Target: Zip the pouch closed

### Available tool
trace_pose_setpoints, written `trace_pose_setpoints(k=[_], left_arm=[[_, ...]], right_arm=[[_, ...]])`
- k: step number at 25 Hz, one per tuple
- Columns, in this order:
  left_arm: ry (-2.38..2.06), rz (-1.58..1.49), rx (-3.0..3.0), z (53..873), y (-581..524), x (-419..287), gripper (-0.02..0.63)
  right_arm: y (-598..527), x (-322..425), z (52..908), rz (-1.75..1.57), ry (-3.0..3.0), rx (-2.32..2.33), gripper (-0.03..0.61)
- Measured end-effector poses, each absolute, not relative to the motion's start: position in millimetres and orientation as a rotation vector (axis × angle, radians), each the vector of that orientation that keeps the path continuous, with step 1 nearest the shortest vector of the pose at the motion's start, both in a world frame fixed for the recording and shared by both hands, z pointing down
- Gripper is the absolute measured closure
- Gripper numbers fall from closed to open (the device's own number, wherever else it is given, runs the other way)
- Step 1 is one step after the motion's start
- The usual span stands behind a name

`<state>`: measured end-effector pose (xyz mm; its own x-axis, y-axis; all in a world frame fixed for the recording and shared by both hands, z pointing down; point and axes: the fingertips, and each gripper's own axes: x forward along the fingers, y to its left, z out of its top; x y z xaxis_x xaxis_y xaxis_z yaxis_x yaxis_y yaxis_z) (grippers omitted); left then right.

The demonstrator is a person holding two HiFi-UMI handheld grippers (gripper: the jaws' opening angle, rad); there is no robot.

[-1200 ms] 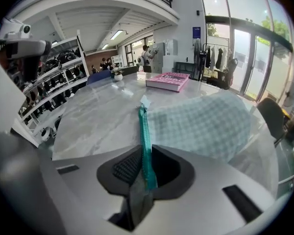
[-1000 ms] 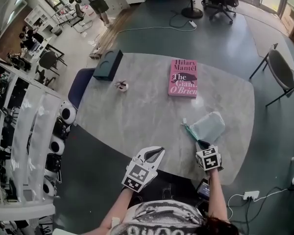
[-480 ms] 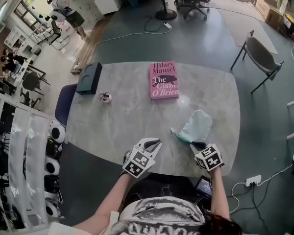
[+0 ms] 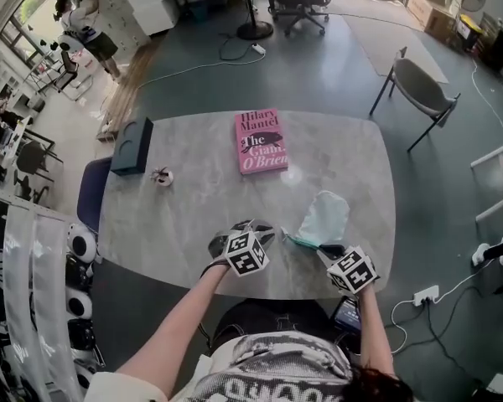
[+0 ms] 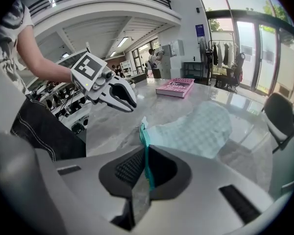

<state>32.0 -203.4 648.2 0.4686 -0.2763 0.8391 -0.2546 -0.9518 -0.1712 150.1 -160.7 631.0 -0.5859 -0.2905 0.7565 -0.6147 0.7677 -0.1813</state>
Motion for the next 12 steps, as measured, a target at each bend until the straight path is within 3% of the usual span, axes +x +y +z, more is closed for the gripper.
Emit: trace_pose_setpoints(k=[2, 10, 12], left_arm=[[0.357, -1.576, -2.612, 659, -205, 38, 0.481], [-0.089, -1.621, -2.349, 684, -201, 68, 0.483], [-0.159, -1.649, -2.287, 692, -197, 68, 0.518]], right_arm=[[-159, 149, 631, 0.553, -2.207, 0.668, 0.558], [-154, 148, 633, 0.52, -2.168, 0.663, 0.557], [-154, 149, 632, 0.504, -2.16, 0.67, 0.557]])
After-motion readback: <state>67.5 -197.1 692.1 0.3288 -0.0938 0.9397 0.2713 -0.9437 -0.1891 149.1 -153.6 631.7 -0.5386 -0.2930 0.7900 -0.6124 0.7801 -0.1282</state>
